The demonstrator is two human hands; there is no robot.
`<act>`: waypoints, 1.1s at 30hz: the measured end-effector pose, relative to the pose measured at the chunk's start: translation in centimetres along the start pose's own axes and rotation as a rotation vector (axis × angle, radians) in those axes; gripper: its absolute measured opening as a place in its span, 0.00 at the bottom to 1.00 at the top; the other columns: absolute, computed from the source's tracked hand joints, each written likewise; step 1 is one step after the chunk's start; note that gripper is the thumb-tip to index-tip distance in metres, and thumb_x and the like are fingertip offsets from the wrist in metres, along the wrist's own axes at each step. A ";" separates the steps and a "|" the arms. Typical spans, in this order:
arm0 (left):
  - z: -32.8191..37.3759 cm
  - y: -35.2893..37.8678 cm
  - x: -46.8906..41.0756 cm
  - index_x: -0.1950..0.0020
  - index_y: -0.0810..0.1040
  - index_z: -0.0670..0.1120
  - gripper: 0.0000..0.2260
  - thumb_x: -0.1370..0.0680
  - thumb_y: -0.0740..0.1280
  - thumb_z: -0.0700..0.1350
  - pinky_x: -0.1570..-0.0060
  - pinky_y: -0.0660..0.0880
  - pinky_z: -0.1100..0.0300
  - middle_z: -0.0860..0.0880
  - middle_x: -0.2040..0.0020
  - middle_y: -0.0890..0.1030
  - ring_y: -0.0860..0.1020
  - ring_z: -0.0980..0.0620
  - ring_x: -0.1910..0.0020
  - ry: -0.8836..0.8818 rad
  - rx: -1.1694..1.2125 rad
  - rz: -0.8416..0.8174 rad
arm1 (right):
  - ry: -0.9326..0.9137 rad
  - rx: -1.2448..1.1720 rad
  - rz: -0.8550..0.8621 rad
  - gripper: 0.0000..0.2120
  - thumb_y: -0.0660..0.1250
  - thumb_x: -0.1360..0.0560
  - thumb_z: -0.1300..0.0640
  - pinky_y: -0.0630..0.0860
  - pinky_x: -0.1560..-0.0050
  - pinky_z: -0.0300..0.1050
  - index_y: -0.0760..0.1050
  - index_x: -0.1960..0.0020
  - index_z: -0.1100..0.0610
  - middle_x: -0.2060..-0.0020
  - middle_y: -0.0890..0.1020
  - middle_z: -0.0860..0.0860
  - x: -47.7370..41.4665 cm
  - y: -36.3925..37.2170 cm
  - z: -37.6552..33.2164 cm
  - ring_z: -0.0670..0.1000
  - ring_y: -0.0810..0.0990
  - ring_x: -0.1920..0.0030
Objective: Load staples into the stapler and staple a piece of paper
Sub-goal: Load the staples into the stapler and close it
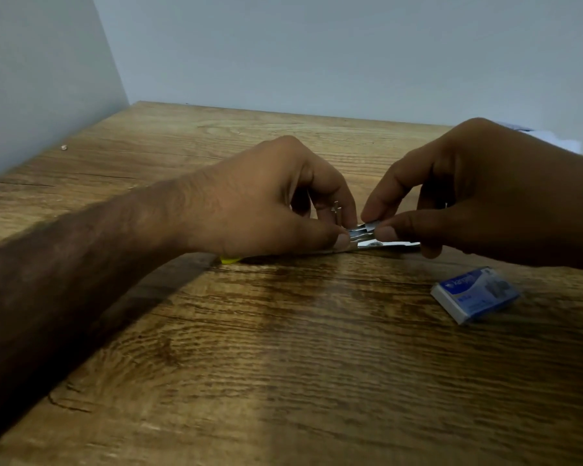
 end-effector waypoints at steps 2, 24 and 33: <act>0.0 0.0 0.0 0.52 0.87 0.55 0.05 0.27 0.77 0.48 0.70 0.73 0.64 0.62 0.67 0.82 0.76 0.61 0.72 0.006 -0.002 -0.002 | 0.005 -0.013 0.001 0.05 0.78 0.30 0.55 0.68 0.77 0.24 0.86 0.59 0.44 0.78 0.80 0.31 0.0 0.0 0.1 0.35 0.76 0.81; 0.1 0.1 -0.1 0.51 0.86 0.55 0.11 0.31 0.73 0.55 0.70 0.74 0.69 0.65 0.66 0.83 0.78 0.62 0.70 -0.033 -0.007 -0.025 | 0.038 0.030 -0.111 0.13 0.77 0.39 0.44 0.74 0.67 0.41 0.81 0.55 0.36 0.58 0.81 0.25 0.6 0.3 0.1 0.40 0.82 0.74; 0.0 0.1 -0.1 0.53 0.87 0.53 0.08 0.30 0.76 0.53 0.72 0.73 0.70 0.64 0.66 0.83 0.77 0.63 0.73 -0.038 0.021 -0.004 | 0.002 0.042 -0.144 0.18 0.73 0.40 0.41 0.74 0.62 0.45 0.82 0.50 0.31 0.47 0.79 0.41 0.8 0.8 -0.8 0.36 0.80 0.64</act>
Point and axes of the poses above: each hand's wrist, its own x-axis away from the middle knuckle, its own y-axis out of the palm, z = x × y, the point moved 8 cm from there along -x, towards the middle knuckle
